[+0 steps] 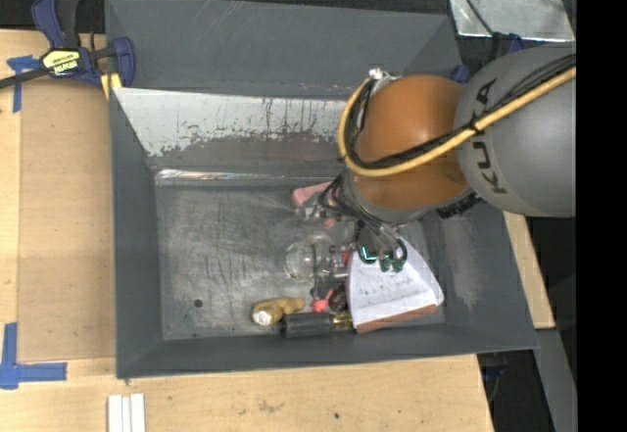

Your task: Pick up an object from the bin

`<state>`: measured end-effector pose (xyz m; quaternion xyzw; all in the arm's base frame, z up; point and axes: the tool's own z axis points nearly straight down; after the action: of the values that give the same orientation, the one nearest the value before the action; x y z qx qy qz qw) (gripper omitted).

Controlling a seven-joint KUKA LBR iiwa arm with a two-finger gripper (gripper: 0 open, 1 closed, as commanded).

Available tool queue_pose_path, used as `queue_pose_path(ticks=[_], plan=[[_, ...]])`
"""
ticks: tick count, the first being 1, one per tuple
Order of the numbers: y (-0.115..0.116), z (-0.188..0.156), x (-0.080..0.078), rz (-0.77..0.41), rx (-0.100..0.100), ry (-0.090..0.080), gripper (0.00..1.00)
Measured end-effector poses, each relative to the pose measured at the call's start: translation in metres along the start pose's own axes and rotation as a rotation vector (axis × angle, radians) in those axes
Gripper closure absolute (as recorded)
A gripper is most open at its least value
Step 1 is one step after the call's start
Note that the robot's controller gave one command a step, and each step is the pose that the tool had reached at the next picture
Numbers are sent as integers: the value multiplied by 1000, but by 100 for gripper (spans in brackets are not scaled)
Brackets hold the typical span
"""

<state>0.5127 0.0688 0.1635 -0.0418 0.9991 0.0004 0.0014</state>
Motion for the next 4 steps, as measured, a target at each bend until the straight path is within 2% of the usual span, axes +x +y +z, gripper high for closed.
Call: queue_pose_path(ticks=[1,2,3,4], plan=[[0,0,0,0,0,0,0],[-1,14,4,-50,1,-7,0],[-3,83,-11,-391,2,-20,100],[-3,83,-11,-390,2,-20,100]])
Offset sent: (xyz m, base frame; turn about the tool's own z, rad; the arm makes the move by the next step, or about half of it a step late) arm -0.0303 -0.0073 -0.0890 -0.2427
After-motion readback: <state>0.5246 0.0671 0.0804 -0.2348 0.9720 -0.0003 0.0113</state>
